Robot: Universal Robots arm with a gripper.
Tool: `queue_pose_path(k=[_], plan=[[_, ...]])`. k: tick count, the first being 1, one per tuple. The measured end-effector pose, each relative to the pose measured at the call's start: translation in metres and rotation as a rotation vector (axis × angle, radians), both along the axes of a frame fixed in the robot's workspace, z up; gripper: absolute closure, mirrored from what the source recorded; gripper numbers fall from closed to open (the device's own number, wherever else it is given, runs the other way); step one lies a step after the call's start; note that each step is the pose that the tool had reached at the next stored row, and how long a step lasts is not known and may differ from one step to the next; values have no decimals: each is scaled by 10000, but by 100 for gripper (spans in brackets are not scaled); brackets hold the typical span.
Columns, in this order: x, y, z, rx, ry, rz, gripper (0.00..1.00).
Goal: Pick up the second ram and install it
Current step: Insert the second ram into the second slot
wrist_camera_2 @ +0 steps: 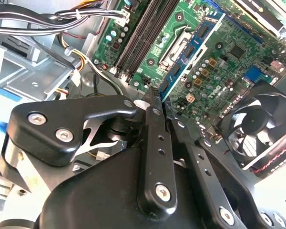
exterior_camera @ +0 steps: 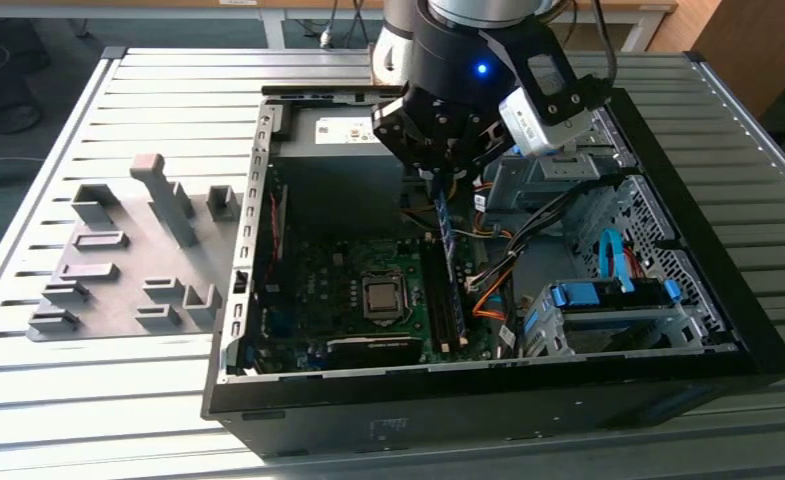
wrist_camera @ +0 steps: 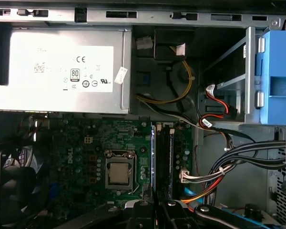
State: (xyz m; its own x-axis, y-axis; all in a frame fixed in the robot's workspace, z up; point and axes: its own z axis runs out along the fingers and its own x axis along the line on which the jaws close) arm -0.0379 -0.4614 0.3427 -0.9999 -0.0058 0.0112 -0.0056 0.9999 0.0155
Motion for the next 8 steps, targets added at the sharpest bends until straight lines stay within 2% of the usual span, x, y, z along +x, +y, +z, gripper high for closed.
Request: queue_pose_path(k=[8], plan=[[8, 0, -86, 0, 0, 0, 86]])
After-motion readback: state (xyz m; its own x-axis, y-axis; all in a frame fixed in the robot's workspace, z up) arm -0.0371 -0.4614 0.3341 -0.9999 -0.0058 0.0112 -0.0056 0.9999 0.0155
